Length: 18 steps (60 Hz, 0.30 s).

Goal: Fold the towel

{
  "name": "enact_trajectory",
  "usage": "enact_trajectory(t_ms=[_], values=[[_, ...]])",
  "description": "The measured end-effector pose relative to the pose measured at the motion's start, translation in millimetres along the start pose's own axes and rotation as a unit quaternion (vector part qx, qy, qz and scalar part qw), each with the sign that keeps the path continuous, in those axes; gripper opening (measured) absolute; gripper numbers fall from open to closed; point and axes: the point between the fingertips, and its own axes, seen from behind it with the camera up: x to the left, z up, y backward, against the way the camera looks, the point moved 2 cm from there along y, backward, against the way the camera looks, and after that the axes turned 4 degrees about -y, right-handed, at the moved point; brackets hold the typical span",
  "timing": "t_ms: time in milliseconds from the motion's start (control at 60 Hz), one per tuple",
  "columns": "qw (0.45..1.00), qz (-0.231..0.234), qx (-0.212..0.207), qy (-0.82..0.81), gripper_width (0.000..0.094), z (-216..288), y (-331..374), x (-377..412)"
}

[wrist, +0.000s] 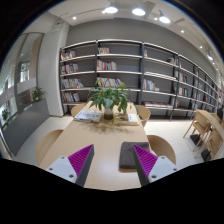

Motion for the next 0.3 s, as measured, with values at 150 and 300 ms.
enact_trajectory(t_ms=[150,300], values=[[1.000,0.006,0.005,-0.001,0.0761,-18,26,20],[1.000,0.014,0.002,-0.014,0.0761,-26,39,37]])
